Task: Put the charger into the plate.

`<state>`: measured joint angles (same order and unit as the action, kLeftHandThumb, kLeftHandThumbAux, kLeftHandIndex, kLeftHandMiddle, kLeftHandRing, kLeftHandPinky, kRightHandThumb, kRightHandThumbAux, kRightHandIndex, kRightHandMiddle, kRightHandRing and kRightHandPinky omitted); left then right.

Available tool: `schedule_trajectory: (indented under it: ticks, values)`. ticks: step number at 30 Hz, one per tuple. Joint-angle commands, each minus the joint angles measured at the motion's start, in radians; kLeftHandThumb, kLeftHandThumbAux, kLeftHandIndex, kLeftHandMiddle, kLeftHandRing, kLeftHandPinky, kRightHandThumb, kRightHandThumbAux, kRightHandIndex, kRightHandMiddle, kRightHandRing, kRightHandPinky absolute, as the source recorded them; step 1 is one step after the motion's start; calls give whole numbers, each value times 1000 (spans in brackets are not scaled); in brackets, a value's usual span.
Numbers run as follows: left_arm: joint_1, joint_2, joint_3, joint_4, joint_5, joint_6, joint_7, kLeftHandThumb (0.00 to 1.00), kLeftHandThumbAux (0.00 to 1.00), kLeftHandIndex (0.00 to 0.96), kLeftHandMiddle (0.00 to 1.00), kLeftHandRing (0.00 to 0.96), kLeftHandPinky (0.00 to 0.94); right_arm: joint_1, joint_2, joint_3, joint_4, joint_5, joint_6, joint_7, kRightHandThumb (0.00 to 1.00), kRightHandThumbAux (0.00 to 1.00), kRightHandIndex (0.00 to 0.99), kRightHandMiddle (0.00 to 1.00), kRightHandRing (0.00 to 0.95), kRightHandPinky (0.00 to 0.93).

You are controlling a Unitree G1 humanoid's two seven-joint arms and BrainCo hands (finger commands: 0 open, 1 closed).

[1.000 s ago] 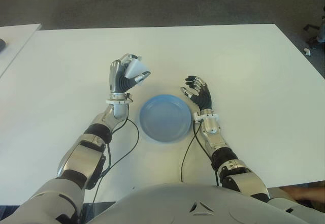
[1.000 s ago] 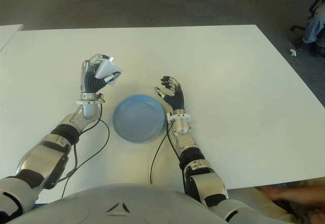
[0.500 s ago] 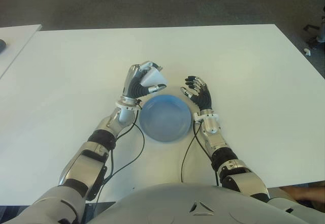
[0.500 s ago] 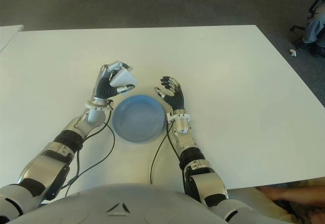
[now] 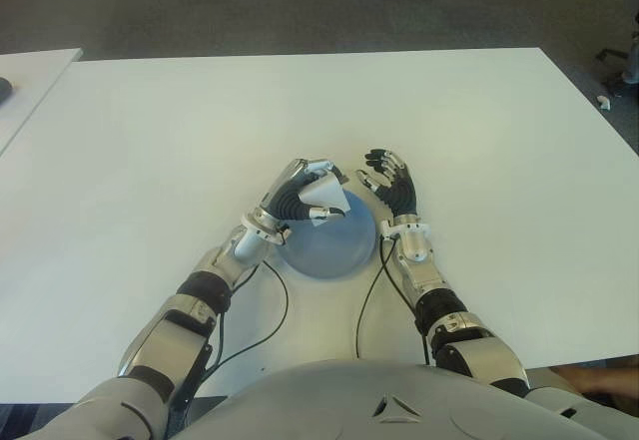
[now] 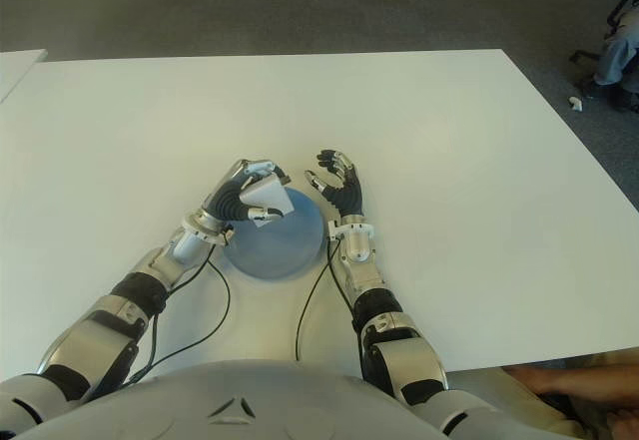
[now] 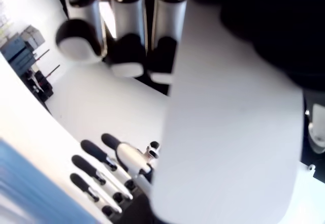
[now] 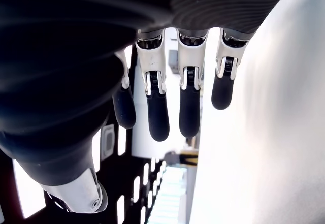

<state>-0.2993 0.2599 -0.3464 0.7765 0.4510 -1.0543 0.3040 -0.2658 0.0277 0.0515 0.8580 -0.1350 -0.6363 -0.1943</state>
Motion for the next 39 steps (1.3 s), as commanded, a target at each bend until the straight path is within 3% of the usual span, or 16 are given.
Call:
schedule_trajectory:
  ticks: [1,4,7,10,16,26,39]
  values:
    - [4,23,2,-56,63,4,-16,440,465,651,818,784,768,116,4,-4,108,-3,62,-3,0,776,277,335,294,228]
    - [17,43,6,-94,109,26,-12,362,409,433,466,411,399,116,3,-3,108,-4,60,-5,0,775,276,335,293,229]
    - [42,85,11,-142,123,40,-47,319,378,263,265,216,191,111,1,-2,119,-8,59,-11,0,779,279,340,298,237]
    - [55,119,10,-190,121,69,-100,282,343,114,109,77,62,105,-2,-1,136,-10,52,-12,0,782,282,349,308,227]
    - [66,138,22,-243,73,101,-170,246,299,12,11,8,6,101,-3,-5,152,0,41,5,0,775,277,357,316,226]
    - [73,135,37,-258,31,105,-198,222,270,0,0,0,0,105,-5,-3,161,-8,20,0,0,764,275,365,322,233]
    - [76,120,58,-246,33,91,-177,218,261,0,0,0,0,107,-11,3,162,-12,21,-5,0,785,286,369,306,169]
